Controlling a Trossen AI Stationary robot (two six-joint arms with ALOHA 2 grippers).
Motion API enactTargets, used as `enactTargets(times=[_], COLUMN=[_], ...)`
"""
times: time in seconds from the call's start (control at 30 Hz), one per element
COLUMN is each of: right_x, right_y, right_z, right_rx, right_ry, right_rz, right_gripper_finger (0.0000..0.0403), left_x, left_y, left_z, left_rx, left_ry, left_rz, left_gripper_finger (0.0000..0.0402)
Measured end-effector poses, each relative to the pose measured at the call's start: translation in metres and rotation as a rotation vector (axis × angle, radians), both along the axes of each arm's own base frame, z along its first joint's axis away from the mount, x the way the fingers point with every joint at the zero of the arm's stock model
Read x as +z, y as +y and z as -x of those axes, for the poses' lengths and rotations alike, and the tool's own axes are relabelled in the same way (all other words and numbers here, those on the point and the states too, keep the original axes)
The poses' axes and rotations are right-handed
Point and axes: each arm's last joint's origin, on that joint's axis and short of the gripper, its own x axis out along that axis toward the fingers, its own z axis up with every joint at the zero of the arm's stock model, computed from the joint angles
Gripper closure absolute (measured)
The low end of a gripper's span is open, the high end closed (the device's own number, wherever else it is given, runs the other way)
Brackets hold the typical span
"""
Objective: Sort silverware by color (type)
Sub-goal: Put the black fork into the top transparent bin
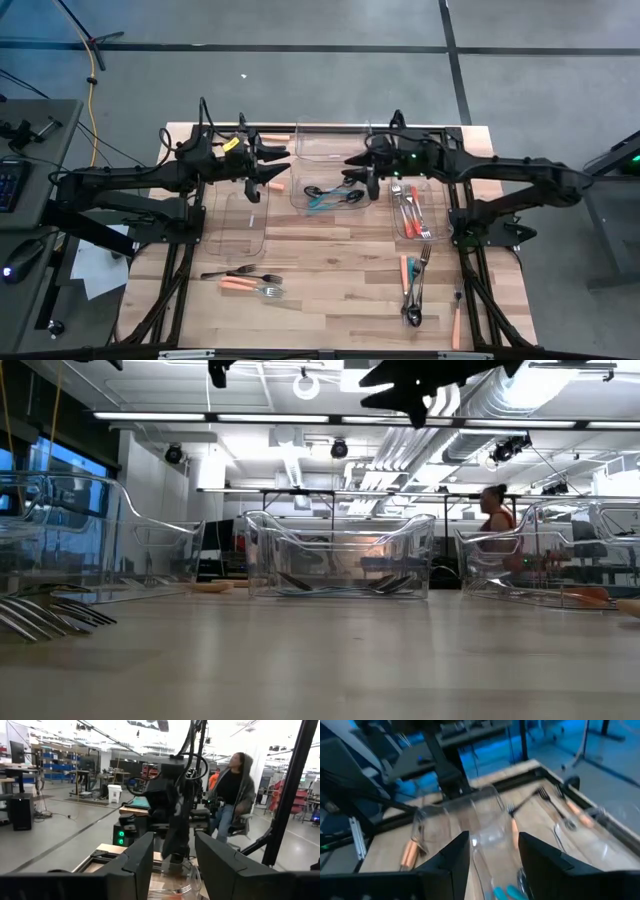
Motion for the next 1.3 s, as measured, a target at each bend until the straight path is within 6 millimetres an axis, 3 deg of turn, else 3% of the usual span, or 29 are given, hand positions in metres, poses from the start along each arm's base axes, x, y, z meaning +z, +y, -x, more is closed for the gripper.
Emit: enactTargets(times=[0.53,1.3], right_x=[0.0014,0.0017], right_y=[0.0034,0.0033], right_z=[0.0017,0.0015], right_rx=[0.053,0.051], right_ry=[-0.022,-0.027], right_rz=[0.132,0.126], right_gripper_finger=[0.0249,0.0249], left_x=[-0.0004,-0.0032], left_y=[0.0000,0.0000], left_z=[-0.0001,-0.0005], left_rx=[0.001,0.000], left_ry=[0.005,0.034], left_rz=[-0.010,-0.005], left_gripper_finger=[0.0268,0.0268])
